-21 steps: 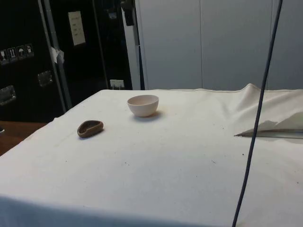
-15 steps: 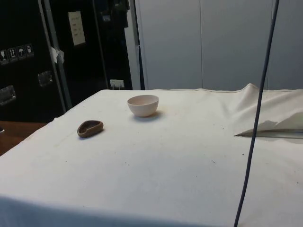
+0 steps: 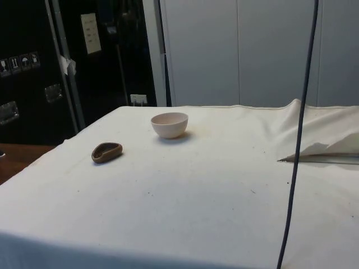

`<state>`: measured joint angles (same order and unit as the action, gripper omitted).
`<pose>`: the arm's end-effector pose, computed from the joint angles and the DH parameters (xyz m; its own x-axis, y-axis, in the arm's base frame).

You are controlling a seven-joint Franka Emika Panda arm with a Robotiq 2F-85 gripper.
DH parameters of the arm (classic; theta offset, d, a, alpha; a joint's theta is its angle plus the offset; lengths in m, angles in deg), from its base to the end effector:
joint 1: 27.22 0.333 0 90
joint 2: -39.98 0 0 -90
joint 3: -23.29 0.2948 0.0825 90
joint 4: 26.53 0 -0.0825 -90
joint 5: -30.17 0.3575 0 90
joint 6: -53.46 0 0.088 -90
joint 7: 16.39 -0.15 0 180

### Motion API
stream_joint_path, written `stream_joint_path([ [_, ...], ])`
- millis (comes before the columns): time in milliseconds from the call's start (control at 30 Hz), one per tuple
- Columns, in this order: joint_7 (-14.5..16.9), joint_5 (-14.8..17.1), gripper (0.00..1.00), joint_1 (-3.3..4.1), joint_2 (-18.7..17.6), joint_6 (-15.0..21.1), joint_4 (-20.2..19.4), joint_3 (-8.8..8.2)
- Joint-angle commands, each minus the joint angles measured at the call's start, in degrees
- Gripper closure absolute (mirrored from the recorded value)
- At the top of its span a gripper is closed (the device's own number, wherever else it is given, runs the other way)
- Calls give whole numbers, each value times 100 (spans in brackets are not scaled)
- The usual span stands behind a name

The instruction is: Pour the coffee beans from the cup into the bowl.

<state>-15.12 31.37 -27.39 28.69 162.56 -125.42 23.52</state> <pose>0.5878 0.0029 0.4084 0.9997 0.0163 -0.0185 0.0159 -0.9997 -0.0209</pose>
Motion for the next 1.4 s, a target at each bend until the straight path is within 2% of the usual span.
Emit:
stream_joint_path([
  [0,-46,-57,0,23,57,120,-103,6],
  [133,-69,-92,0,46,120,258,-281,6],
  [167,-23,-46,0,29,46,109,-160,6],
  [200,-80,-97,0,52,143,292,-344,6],
  [300,-109,-126,0,80,223,453,-573,17],
  [400,-149,-160,0,103,235,590,-693,34],
  [467,-103,-126,0,80,235,561,-699,40],
  [500,-178,-195,0,109,223,710,-745,52],
  [633,-246,-252,0,126,172,974,-842,86],
  [733,-275,-281,0,138,80,1140,-859,103],
  [767,-218,-229,0,120,103,1054,-854,103],
  [900,-298,-344,0,138,-120,1375,-831,115],
  [1067,-252,-344,0,103,-430,1564,-699,69],
  [1100,-246,-321,0,115,-338,1530,-762,92],
  [1333,-206,-321,0,92,-837,1707,-430,0],
  [1367,-212,-321,0,97,-779,1673,-470,0],
])
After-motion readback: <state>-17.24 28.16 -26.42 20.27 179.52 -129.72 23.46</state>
